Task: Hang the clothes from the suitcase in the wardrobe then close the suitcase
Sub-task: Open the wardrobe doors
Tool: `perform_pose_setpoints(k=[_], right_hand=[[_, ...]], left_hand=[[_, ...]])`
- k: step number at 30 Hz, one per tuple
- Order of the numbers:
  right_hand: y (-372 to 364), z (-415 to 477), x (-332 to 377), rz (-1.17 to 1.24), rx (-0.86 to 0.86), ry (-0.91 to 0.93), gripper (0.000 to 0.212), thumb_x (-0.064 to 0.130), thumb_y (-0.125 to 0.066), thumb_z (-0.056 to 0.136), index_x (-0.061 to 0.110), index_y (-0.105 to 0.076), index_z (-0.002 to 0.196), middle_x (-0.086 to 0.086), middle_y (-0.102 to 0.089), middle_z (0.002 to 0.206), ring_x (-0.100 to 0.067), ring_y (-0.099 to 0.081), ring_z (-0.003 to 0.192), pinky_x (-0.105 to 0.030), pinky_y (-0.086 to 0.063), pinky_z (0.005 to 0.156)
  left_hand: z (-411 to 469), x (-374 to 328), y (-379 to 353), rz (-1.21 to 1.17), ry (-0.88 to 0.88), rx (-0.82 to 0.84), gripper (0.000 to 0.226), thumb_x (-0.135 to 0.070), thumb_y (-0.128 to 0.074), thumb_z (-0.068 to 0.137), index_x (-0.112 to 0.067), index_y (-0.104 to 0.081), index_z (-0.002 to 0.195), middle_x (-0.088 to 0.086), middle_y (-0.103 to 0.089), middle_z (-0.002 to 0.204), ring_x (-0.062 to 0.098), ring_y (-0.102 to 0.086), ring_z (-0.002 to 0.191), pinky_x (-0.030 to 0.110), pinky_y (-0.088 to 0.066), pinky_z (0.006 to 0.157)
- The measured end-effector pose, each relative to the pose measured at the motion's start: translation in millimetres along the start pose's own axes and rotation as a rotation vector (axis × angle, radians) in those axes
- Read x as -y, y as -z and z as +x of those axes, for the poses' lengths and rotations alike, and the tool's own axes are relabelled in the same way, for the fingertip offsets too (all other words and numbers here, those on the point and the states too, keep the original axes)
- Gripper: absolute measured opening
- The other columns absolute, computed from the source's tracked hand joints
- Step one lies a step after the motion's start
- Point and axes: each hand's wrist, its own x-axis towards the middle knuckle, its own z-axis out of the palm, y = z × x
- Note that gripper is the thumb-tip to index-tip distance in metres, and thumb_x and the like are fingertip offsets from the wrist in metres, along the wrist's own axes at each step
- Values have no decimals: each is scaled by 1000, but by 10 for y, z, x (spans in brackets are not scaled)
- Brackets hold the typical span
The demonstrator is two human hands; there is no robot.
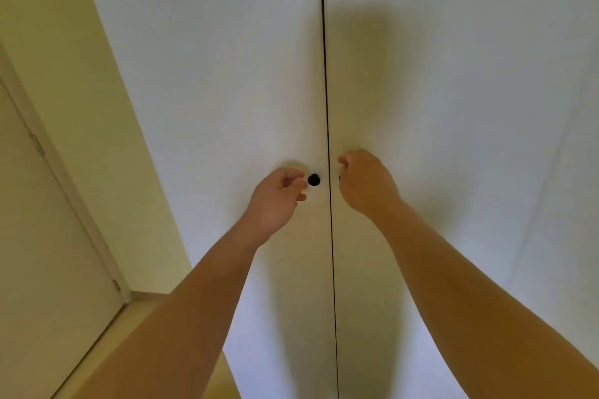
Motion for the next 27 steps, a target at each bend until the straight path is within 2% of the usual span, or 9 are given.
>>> perform_pose_setpoints(k=[4, 7, 12, 15, 17, 20, 22, 25, 27], right_hand=[[-27, -4, 3, -85, 167, 5, 36, 7, -44, 98, 13, -64, 127, -7, -62, 125, -29, -59, 113, -41, -51, 96], [-10, -24, 17, -130, 200, 6, 33, 1, -44, 95, 7, -69, 117, -12, -67, 114, -31, -64, 101, -42, -56, 90], [17, -158, 101, -139, 219, -79, 30, 1, -48, 92, 7, -67, 115, -11, -65, 114, -29, -65, 99, -41, -57, 88], [16, -270, 119, -37, 158, -101, 33, 3, -49, 89, 13, -63, 117, -7, -58, 116, -27, -61, 97, -40, -56, 84], [34, -369, 131, 44, 101, -113, 34, 2, -49, 84, 20, -59, 112, -6, -56, 114, -25, -60, 91, -40, -57, 79], [117, -556, 143, 140, 47, -129, 32, -1, -46, 77, 22, -55, 98, 0, -58, 102, -22, -60, 85, -42, -58, 74], [203, -675, 129, 201, 2, -147, 28, 0, -45, 78, 20, -56, 92, 1, -63, 93, -22, -62, 81, -43, -58, 73], [375, -823, 111, 315, -50, -184, 19, 5, -51, 78, 19, -61, 85, 3, -70, 82, -20, -67, 77, -43, -58, 73], [498, -896, 113, 361, -45, -222, 15, 9, -55, 77, 21, -61, 84, 5, -72, 76, -12, -68, 71, -36, -58, 70]], left_hand=[[17, -3, -145, -36, 28, 28, 25, -16, -48, 103, -20, -62, 123, -6, -70, 115, 16, -71, 98, 38, -54, 96], [8, 5, -203, -43, 19, 46, 30, -11, -43, 104, -17, -61, 128, -4, -69, 120, 18, -70, 102, 35, -53, 94], [-61, -44, -201, -67, 0, 47, 31, -9, -42, 104, -15, -60, 129, -2, -68, 122, 20, -69, 104, 34, -53, 93], [-93, -68, -197, -59, -16, 49, 32, -10, -43, 104, -16, -60, 130, -3, -67, 124, 17, -69, 106, 35, -55, 96], [-102, -73, -200, -56, -28, 53, 33, -13, -45, 103, -18, -60, 132, -3, -66, 127, 16, -67, 108, 37, -54, 99], [-154, -137, -232, -39, -62, 60, 36, -22, -49, 102, -27, -58, 137, -9, -62, 133, 10, -62, 115, 39, -48, 107], [-207, -210, -278, -70, -88, 78, 32, -27, -51, 102, -35, -61, 131, -15, -63, 129, 4, -59, 118, 39, -45, 110], [-303, -283, -351, -128, -89, 153, 36, -39, -54, 98, -30, -65, 131, -6, -70, 123, 16, -65, 116, 43, -48, 108], [-398, -296, -387, -206, -95, 147, 31, -33, -56, 98, -23, -70, 123, 3, -74, 113, 24, -69, 108, 46, -54, 101]])
